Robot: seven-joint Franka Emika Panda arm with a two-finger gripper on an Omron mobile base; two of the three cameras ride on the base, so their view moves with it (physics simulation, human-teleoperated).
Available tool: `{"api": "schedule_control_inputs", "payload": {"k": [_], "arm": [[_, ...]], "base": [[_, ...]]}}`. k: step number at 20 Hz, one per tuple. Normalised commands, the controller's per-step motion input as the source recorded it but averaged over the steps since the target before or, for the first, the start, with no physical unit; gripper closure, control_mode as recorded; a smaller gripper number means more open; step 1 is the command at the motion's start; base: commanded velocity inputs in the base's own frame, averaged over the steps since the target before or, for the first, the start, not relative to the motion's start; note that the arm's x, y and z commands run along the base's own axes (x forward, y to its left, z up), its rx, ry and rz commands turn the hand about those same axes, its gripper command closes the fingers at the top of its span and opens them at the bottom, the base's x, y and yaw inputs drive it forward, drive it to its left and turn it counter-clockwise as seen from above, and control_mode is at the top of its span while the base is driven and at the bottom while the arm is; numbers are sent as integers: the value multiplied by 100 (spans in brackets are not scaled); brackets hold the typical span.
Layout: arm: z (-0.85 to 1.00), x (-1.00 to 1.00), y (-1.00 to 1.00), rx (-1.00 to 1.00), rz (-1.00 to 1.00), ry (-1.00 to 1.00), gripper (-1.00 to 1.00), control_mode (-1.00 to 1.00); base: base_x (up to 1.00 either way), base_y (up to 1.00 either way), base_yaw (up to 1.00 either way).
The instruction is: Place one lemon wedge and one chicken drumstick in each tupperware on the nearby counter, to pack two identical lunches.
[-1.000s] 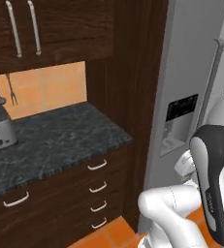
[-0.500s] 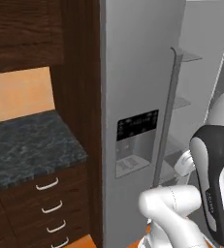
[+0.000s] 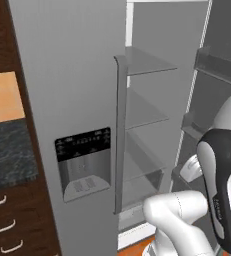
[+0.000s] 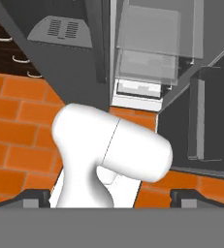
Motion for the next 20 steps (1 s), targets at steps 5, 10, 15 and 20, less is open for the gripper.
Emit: {"api": "schedule_control_inputs", "payload": {"k": [5,10,15,20], "arm": [[0,0,0,0,0,0,-100,100],[0,0,0,0,0,0,-100,100],[0,0,0,0,0,0,-100,100],[0,0,0,0,0,0,-100,100]], "base": [[13,0,10],[43,-8,17],[31,-17,18],[8,-26,7]]}}
